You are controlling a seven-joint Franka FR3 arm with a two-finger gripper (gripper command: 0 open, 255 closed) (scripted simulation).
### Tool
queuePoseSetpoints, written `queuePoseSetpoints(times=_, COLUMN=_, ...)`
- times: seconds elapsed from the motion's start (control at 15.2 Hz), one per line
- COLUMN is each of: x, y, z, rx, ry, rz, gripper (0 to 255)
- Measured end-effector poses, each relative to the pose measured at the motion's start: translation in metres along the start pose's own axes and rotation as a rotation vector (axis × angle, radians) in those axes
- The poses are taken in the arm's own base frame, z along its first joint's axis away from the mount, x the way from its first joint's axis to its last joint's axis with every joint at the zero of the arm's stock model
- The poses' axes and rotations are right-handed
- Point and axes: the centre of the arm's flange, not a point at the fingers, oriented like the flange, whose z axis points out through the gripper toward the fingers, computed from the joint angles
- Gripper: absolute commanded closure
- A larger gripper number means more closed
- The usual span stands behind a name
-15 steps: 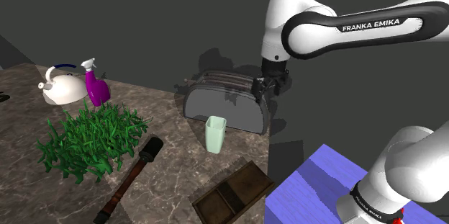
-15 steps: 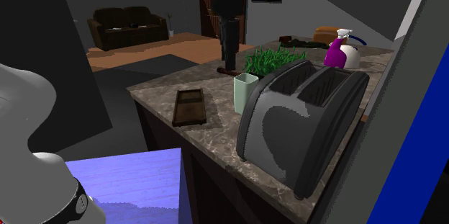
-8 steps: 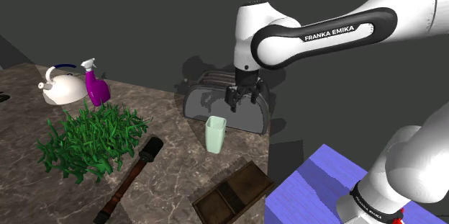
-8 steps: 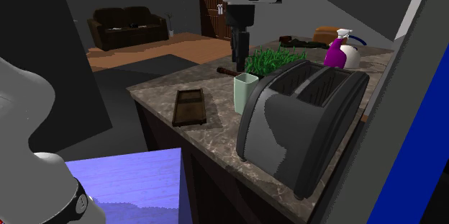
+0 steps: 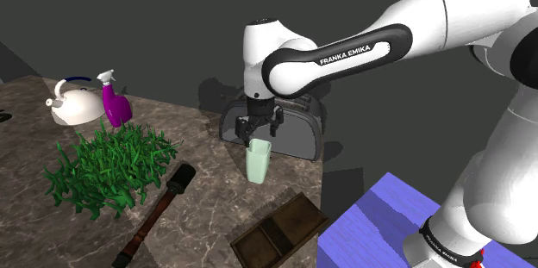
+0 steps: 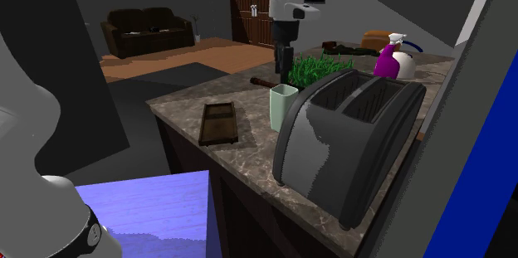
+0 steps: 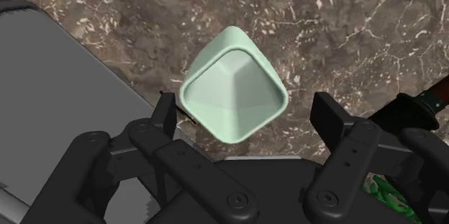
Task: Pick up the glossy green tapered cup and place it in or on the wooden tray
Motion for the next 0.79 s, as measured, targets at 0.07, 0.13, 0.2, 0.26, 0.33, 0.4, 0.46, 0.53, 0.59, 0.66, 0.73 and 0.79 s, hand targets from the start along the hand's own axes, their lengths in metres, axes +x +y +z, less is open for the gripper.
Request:
queuePoseSetpoints(times=0.07, x=0.007, y=-0.012, z=0.006, rx=0.004, ry=-0.001, rz=0.001, gripper=0)
queuePoseSetpoints(times=0.13, x=0.011, y=-0.022, z=0.008, rx=0.006, ry=-0.003, rz=0.002, gripper=0)
queuePoseSetpoints(times=0.2, x=0.014, y=-0.027, z=0.011, rx=0.008, ry=-0.004, rz=0.003, gripper=0)
queuePoseSetpoints(times=0.26, x=0.015, y=-0.029, z=0.015, rx=0.009, ry=-0.004, rz=0.004, gripper=0)
queuePoseSetpoints(times=0.33, x=0.015, y=-0.030, z=0.022, rx=0.009, ry=-0.004, rz=0.004, gripper=0)
queuePoseSetpoints(times=0.4, x=0.014, y=-0.032, z=0.027, rx=0.009, ry=-0.005, rz=0.004, gripper=0)
queuePoseSetpoints(times=0.46, x=0.015, y=-0.032, z=0.032, rx=0.010, ry=-0.005, rz=0.004, gripper=0)
queuePoseSetpoints(times=0.53, x=0.015, y=-0.032, z=0.038, rx=0.010, ry=-0.005, rz=0.004, gripper=0)
queuePoseSetpoints(times=0.59, x=0.016, y=-0.032, z=0.043, rx=0.010, ry=-0.005, rz=0.004, gripper=0)
queuePoseSetpoints(times=0.66, x=0.016, y=-0.032, z=0.048, rx=0.010, ry=-0.005, rz=0.004, gripper=0)
queuePoseSetpoints(times=0.73, x=0.015, y=-0.032, z=0.050, rx=0.010, ry=-0.005, rz=0.004, gripper=0)
queuePoseSetpoints(times=0.79, x=0.015, y=-0.032, z=0.051, rx=0.010, ry=-0.005, rz=0.004, gripper=0)
